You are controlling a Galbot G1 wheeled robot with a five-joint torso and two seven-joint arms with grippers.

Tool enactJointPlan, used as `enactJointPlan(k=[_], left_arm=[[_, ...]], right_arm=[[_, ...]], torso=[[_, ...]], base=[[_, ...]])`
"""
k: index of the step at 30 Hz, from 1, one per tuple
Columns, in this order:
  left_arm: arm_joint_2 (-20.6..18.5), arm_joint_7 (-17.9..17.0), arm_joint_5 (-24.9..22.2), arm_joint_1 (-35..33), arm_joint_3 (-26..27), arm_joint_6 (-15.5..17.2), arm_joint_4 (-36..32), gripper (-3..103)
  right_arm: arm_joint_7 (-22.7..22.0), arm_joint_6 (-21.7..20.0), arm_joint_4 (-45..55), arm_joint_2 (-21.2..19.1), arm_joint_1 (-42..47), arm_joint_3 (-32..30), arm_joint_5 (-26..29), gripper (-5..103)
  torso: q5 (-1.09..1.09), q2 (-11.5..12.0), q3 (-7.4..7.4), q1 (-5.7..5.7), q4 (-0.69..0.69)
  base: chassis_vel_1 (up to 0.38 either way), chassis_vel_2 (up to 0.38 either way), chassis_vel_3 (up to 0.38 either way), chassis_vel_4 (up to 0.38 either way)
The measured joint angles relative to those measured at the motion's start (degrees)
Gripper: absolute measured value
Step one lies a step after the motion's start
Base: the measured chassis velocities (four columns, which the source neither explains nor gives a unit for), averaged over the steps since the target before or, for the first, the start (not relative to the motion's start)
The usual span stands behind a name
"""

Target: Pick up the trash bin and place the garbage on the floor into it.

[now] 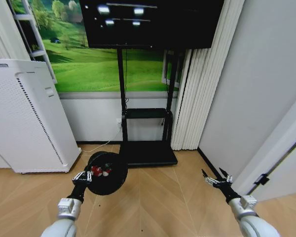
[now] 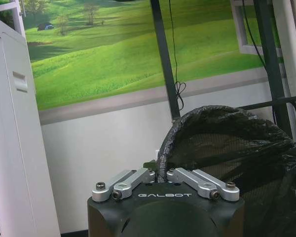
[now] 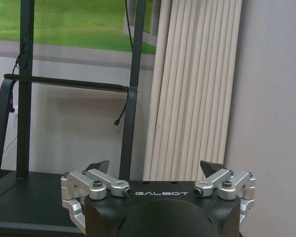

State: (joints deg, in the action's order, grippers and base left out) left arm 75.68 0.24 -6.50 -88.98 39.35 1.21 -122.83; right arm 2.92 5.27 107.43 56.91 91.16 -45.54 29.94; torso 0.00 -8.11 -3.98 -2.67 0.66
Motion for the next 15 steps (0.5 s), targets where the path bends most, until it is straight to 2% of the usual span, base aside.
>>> enactJointPlan(k=[9,12,15], left_arm=[[0.3,0.0,0.2,0.3,-0.3,0.2,0.2,5],[0.4,0.0,0.3,0.4,-0.6,0.2,0.4,5],[0.5,0.0,0.5,0.6,-0.9,0.2,0.7,5]], right_arm=[[0.0,0.0,0.0,0.0,0.0,0.0,0.0,100],[0.0,0.0,0.0,0.0,0.0,0.0,0.0,100],[0.0,0.0,0.0,0.0,0.0,0.0,0.0,100]], torso=[[0.00,0.0,0.00,0.00,-0.01],[0.00,0.0,0.00,0.00,0.02],[0.01,0.0,0.00,0.00,-0.03]], base=[[0.091,0.083,-0.099,-0.089],[0.184,0.179,-0.232,-0.187],[0.217,0.229,-0.242,-0.201]])
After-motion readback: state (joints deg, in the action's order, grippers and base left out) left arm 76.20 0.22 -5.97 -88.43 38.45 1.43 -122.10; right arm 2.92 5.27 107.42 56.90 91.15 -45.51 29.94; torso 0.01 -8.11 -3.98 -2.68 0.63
